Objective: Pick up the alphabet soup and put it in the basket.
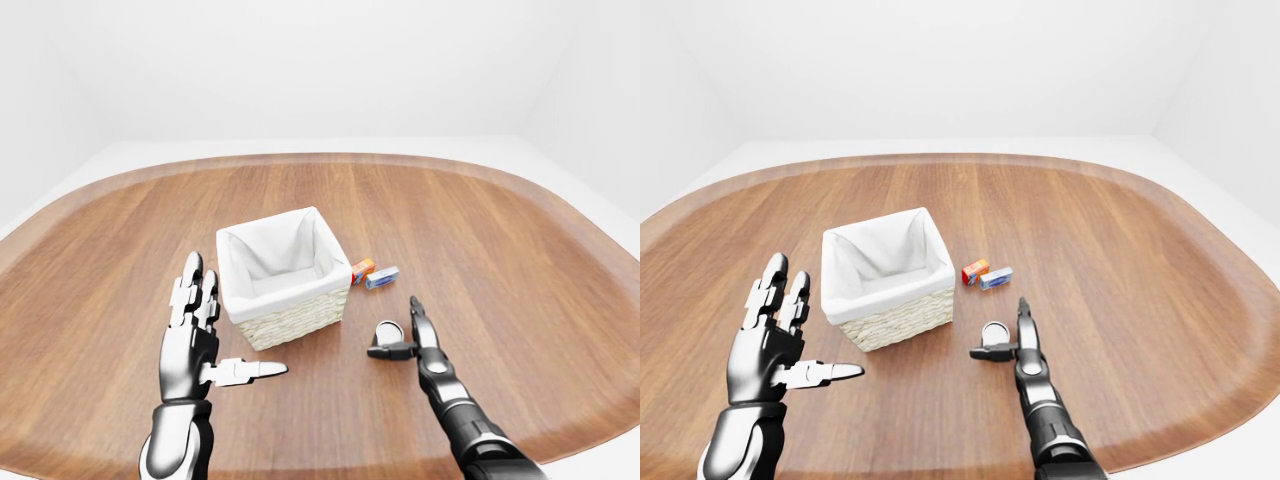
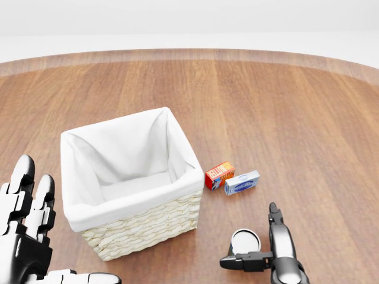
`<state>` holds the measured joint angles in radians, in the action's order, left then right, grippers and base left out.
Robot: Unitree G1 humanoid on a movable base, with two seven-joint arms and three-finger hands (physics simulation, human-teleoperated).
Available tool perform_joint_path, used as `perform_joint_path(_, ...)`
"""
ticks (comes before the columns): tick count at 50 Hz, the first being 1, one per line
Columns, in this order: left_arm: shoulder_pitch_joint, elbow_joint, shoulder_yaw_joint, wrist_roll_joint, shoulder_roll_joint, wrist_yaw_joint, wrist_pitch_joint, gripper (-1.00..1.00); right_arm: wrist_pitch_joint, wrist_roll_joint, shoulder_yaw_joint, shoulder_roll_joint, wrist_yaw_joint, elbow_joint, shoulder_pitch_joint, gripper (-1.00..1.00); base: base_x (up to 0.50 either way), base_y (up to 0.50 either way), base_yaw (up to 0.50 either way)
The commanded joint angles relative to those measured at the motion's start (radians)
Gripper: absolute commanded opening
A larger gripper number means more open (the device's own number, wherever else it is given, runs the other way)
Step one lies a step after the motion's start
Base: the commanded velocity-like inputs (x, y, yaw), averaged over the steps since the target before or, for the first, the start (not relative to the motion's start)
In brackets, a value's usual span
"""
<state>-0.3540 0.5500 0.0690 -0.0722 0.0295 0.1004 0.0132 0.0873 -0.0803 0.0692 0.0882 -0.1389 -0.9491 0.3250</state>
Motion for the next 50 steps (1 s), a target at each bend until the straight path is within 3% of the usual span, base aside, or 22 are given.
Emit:
perform_joint_path(1, 0.005, -0.004, 0.001, 0.0, 0.0, -0.001, 0.002, 1.0, 0.0, -0.014, -0.006, -0.001, -0.021, -0.121, 0.046, 1.0, 0.0, 0.0, 0.0)
perform_joint_path(21, -0.002, -0.005, -0.02, 0.015, -0.002, -0.006, -0.004, 1.0, 0.0, -0.079, -0.028, -0.031, -0.066, -0.305, 0.112, 1.0, 0.0, 0.0, 0.0)
perform_joint_path(50, -0.017, 0.001, -0.037, 0.017, -0.01, -0.012, -0.016, 1.0, 0.0, -0.09, -0.002, -0.034, -0.059, -0.354, 0.151, 1.0, 0.0, 0.0, 0.0)
